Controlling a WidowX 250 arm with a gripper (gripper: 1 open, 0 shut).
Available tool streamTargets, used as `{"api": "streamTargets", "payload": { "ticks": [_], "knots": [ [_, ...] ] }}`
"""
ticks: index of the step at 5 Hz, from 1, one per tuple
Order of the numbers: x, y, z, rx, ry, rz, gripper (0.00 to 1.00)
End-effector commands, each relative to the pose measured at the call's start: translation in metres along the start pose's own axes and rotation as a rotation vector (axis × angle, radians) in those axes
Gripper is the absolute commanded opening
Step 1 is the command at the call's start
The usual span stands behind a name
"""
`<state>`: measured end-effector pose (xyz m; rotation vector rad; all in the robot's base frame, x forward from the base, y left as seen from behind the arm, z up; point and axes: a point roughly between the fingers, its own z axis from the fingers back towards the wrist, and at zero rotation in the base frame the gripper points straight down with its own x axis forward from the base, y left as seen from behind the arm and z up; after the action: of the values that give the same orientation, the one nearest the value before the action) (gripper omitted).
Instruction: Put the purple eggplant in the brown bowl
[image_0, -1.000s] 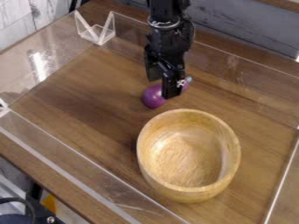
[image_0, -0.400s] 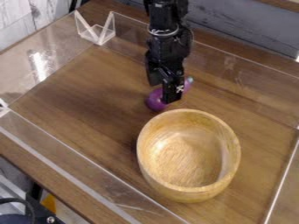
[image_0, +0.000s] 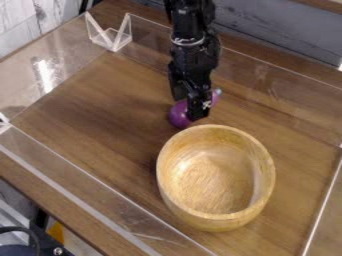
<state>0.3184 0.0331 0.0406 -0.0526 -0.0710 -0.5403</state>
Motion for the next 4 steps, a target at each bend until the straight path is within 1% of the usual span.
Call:
{"api": "streamTargets", "payload": {
  "ticks": [1,2,3,4],
  "knots": [
    [0.0034,0.0088,0.0065,0.026,-0.037,0.003,1.0],
    [0.005,0.0116,0.0033,0.028,-0.046,-0.003,1.0],
    [0.0053,0.0121,0.0003,0.026,-0.044,0.002,0.0],
    [0.0049,0.0113,0.0033,0.027,-0.043,0.007,0.0]
  ]
}}
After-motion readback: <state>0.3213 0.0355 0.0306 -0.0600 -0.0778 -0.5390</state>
